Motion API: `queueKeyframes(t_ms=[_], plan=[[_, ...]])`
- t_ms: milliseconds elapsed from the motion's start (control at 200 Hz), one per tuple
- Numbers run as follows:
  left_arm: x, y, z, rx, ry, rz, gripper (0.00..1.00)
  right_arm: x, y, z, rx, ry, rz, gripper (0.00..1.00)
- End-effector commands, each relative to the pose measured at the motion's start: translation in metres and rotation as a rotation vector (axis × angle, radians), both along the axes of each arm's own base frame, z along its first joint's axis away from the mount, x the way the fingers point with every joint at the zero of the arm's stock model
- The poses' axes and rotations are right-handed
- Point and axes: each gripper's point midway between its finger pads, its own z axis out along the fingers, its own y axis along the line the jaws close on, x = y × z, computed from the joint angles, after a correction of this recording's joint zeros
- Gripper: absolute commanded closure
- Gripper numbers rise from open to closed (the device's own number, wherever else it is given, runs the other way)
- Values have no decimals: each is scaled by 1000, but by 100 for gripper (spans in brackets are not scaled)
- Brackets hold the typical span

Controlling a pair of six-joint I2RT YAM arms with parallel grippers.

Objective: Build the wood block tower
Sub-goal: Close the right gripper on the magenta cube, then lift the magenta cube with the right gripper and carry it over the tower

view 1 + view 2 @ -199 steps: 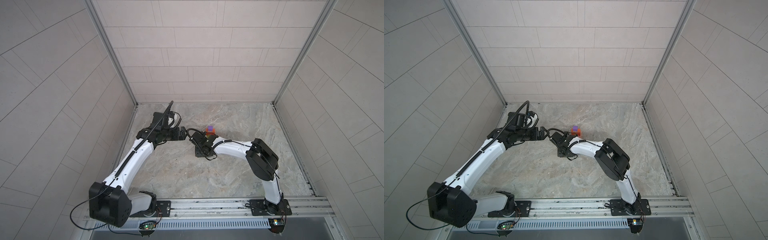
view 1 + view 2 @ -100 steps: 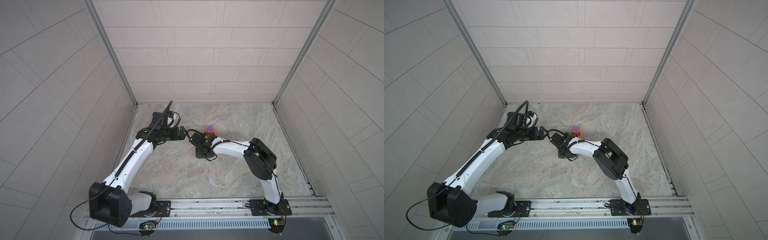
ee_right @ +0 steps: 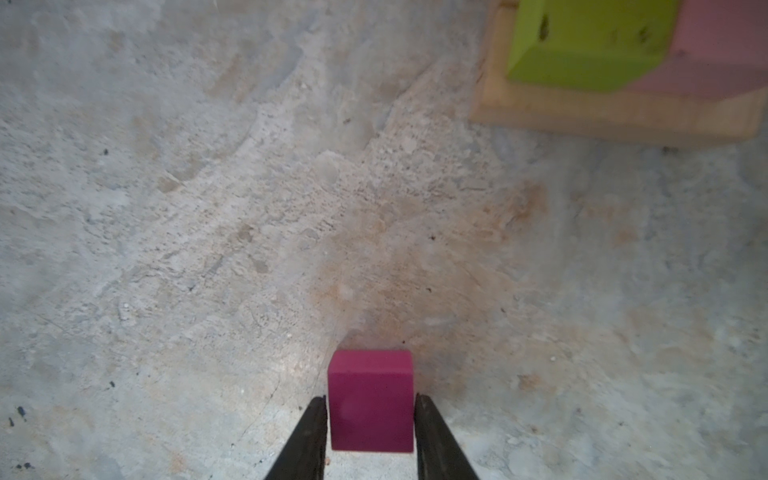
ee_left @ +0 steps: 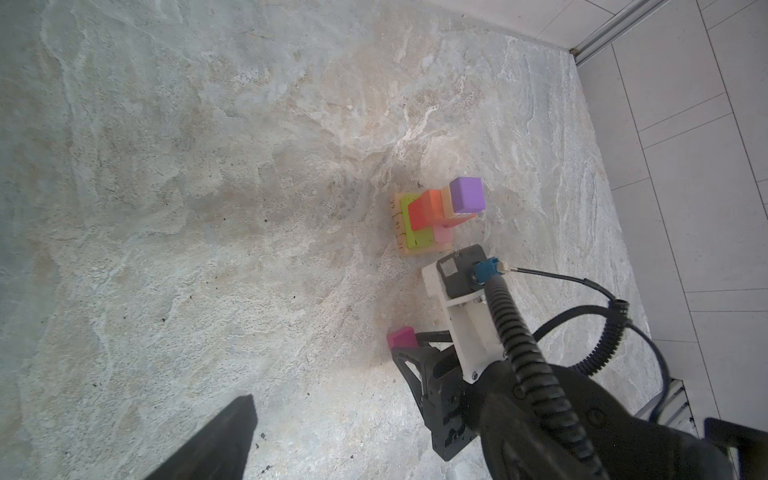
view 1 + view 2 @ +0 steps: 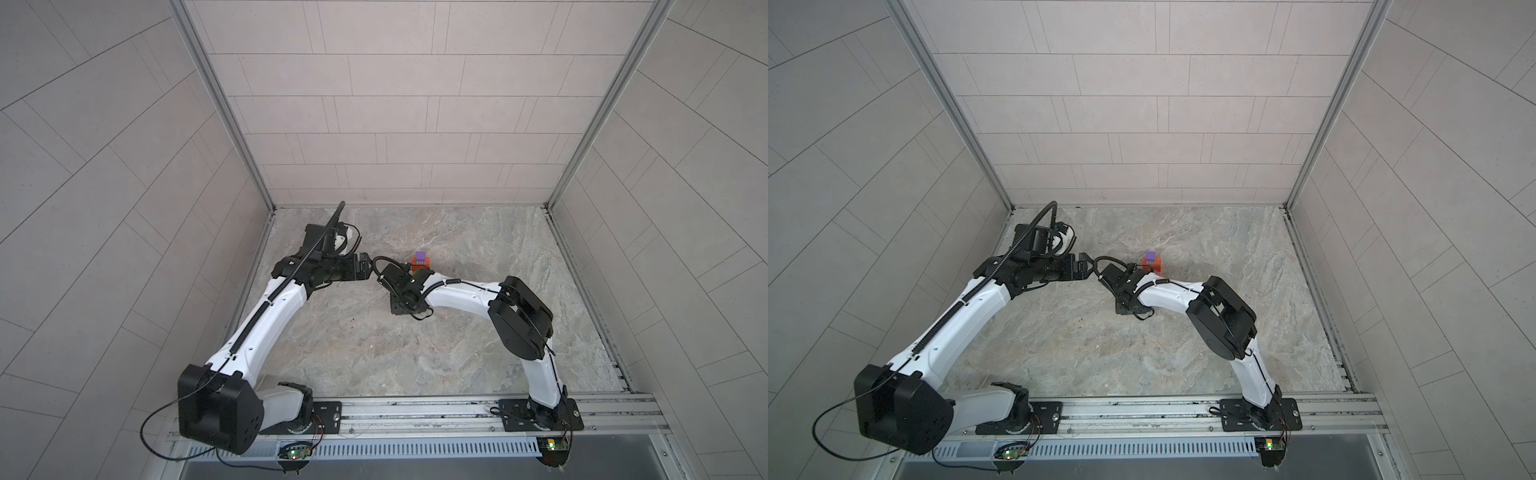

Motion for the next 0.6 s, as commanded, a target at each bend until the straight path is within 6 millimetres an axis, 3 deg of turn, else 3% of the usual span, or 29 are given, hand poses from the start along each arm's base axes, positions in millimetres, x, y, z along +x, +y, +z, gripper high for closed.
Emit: queueKeyframes(t_ms=[0,395,595], plan=[[-3,1,2,2,-12,-10,7,-4,-4,-7,-48,11,4,64],[-4,2,2,7,-12,-5,7,-3,-3,-7,-50,12,9,72],[-4,2,2,6,-10,-6,7,-2,-4,7,-41,-4,15,81]])
